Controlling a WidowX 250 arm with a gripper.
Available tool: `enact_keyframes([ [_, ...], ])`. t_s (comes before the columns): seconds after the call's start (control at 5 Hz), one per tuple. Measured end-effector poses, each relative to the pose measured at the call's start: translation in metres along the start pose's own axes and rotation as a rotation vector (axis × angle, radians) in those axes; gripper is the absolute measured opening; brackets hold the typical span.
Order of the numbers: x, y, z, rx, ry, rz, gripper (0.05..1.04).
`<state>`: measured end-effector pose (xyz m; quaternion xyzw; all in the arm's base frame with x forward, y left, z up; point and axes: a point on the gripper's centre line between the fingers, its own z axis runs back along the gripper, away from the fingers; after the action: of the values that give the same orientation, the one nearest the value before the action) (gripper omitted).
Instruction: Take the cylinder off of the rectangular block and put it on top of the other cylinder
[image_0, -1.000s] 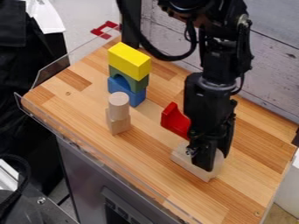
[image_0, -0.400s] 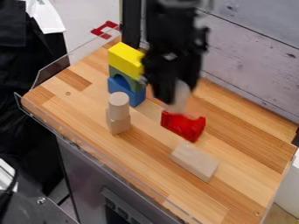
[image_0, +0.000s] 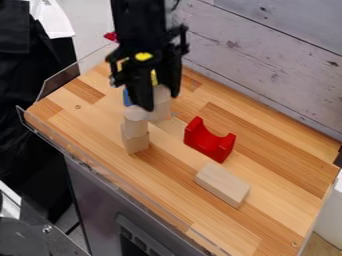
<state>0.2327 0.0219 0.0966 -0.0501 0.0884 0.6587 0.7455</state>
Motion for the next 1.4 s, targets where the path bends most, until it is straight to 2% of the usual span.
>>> enact_keyframes([
  [0.2, 0.012, -0.001, -0.002, -0.004, 0.004, 0.000, 0.529],
  [0.4, 0.024, -0.001, -0.002, -0.028, 0.003, 0.014, 0.529],
  [0.6, 0.030, -0.003, 0.003, -0.036, -0.014, 0.011, 0.529],
  [1.4, 0.030, 0.002, 0.001, -0.008, -0.011, 0.013, 0.529],
])
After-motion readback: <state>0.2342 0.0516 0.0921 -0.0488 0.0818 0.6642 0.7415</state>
